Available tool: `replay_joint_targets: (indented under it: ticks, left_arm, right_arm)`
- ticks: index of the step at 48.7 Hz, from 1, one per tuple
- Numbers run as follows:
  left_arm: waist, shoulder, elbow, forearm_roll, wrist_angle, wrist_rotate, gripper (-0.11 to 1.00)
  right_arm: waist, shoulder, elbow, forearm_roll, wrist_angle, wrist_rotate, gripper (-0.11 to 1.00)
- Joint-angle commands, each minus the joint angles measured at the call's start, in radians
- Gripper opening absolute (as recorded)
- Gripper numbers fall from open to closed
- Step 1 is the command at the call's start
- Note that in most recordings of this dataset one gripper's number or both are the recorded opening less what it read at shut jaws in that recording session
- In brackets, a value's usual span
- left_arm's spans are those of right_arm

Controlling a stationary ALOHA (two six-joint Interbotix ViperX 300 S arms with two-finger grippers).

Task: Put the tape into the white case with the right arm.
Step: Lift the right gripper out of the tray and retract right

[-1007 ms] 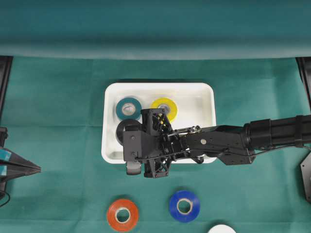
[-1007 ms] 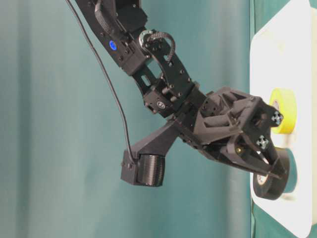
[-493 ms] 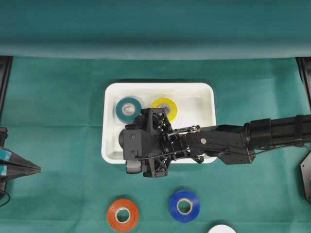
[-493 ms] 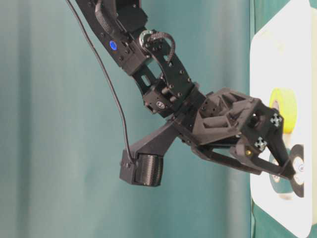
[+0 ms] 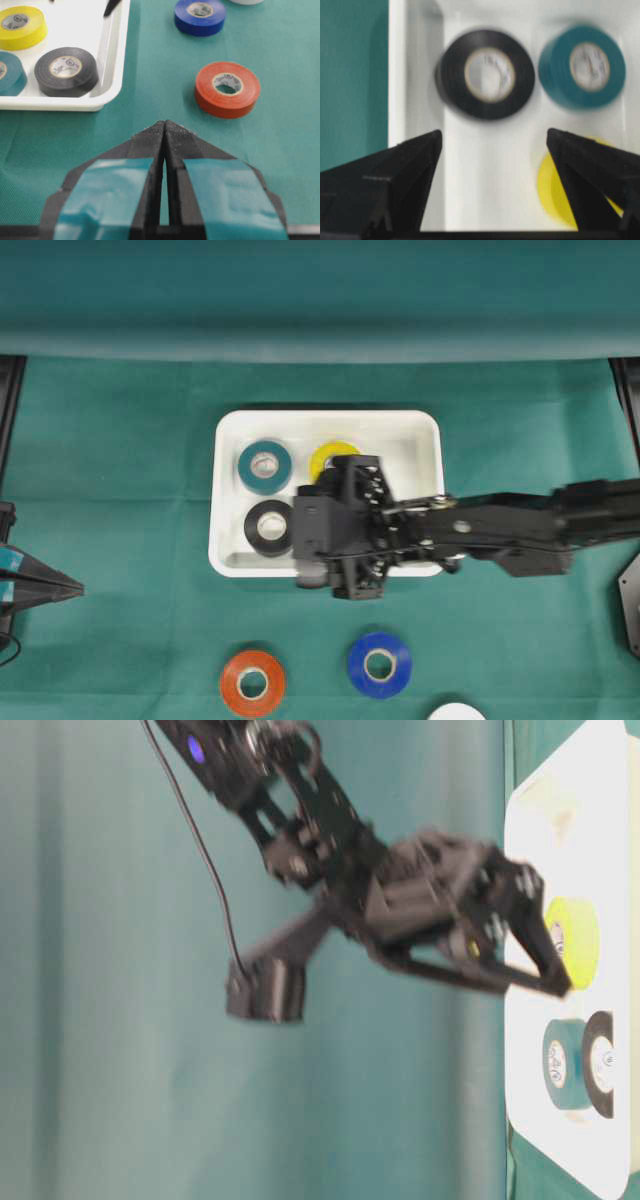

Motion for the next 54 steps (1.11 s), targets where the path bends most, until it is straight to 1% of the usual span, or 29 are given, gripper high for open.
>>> replay_joint_targets:
  ticks: [1, 8, 24, 31, 39, 44, 54]
  left_arm:
    - [0.002, 0.006, -0.009, 0.000, -0.011, 0.000, 0.00]
    - [0.002, 0.006, -0.009, -0.002, -0.011, 0.002, 0.00]
    - [0.002, 0.005, -0.009, 0.000, -0.011, 0.003, 0.00]
    - [0.002, 0.005, -0.011, 0.000, -0.011, 0.005, 0.00]
    - [0.002, 0.005, -0.011, -0.002, -0.011, 0.008, 0.00]
    - [0.002, 0.005, -0.009, -0.002, -0.011, 0.011, 0.00]
    - [0.002, 0.005, -0.011, -0.002, -0.011, 0.011, 0.00]
  right_arm:
    - [0.003, -0.092, 0.052, 0.002, -0.006, 0.021, 0.55]
    - [0.003, -0.193, 0.170, 0.002, -0.025, 0.072, 0.55]
    - [0.003, -0.396, 0.422, 0.002, -0.077, 0.092, 0.56]
    - [0.003, -0.495, 0.525, 0.000, -0.097, 0.120, 0.55]
    - [0.002, -0.623, 0.653, 0.002, -0.146, 0.153, 0.55]
    - [0.003, -0.698, 0.719, 0.002, -0.172, 0.166, 0.55]
    - [0.003, -0.847, 0.825, 0.002, -0.173, 0.206, 0.55]
